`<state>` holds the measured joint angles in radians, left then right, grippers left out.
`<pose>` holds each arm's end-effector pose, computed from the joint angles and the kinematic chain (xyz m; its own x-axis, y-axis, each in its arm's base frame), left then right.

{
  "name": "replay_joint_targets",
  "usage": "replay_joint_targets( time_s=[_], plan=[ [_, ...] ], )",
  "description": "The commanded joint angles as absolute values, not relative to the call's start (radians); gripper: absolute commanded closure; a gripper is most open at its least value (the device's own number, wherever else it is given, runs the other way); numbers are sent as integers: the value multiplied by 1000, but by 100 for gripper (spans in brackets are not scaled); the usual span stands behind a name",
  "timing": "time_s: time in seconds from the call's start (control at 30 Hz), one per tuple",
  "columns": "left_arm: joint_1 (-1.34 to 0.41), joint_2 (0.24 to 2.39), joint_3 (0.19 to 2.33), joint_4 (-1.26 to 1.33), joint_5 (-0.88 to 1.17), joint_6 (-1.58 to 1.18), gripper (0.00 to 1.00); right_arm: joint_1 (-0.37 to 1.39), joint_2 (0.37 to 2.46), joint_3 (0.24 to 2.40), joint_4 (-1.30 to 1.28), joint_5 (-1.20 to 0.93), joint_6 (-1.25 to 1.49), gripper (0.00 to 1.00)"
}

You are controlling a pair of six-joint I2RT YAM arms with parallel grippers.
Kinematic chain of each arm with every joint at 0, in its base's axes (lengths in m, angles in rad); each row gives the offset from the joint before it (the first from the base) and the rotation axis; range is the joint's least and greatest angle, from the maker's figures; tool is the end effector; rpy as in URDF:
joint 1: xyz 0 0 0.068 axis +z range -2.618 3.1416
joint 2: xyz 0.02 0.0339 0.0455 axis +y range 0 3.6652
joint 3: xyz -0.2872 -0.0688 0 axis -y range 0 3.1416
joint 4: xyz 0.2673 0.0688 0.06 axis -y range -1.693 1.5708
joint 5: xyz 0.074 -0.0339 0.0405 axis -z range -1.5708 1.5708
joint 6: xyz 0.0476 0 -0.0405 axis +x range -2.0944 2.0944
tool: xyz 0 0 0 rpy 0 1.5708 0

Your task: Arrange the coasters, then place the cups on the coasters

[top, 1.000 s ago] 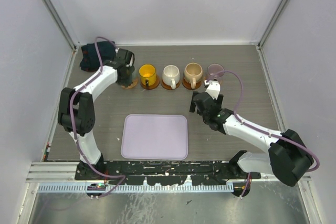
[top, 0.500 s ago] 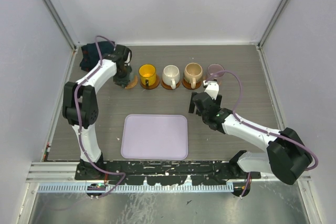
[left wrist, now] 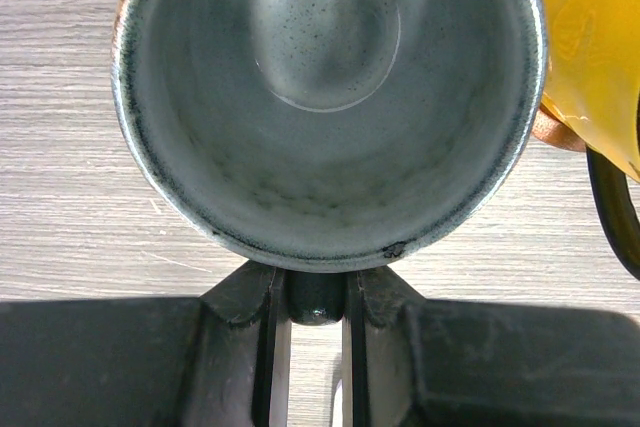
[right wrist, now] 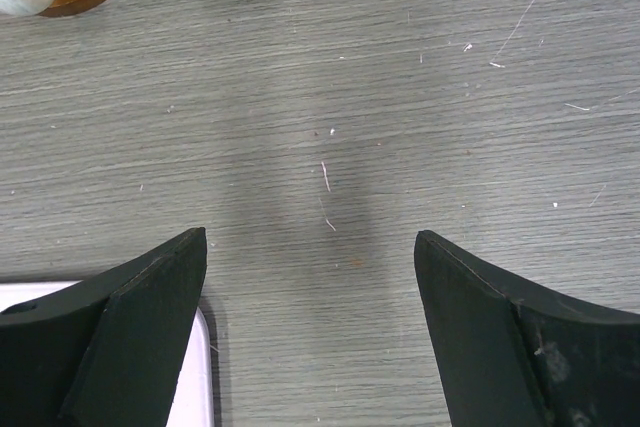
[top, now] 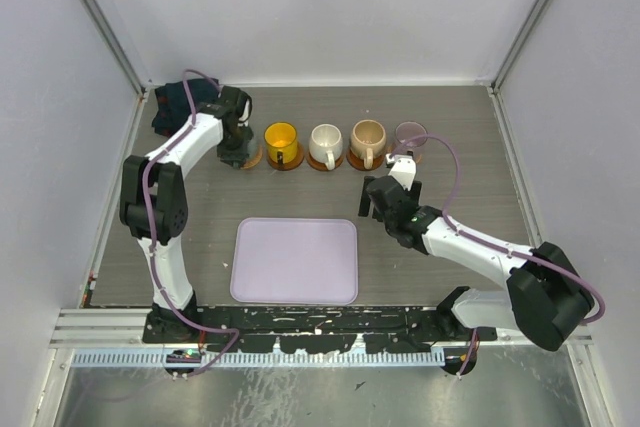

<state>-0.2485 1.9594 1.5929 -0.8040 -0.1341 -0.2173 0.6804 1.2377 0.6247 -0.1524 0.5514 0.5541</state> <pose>0.4349 -0.1038 0.2279 -0.9133 0.0113 -0.4071 -0.0038 0.9993 0.0362 0.2192 0.1453 0.2008 -0.5854 0.1028 -0.8042 0.0774 0.9945 0.0708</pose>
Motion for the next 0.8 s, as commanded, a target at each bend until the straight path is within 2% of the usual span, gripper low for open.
replay_joint_targets(
  time_s=[0.0, 0.77],
  plan=[
    [-246, 1920, 1605, -719, -149, -223, 100, 678, 1240, 652, -120, 549, 574, 11],
    [-243, 1954, 1600, -695, -176, -237, 100, 678, 1268, 642, -95, 496, 575, 12]
  ],
)
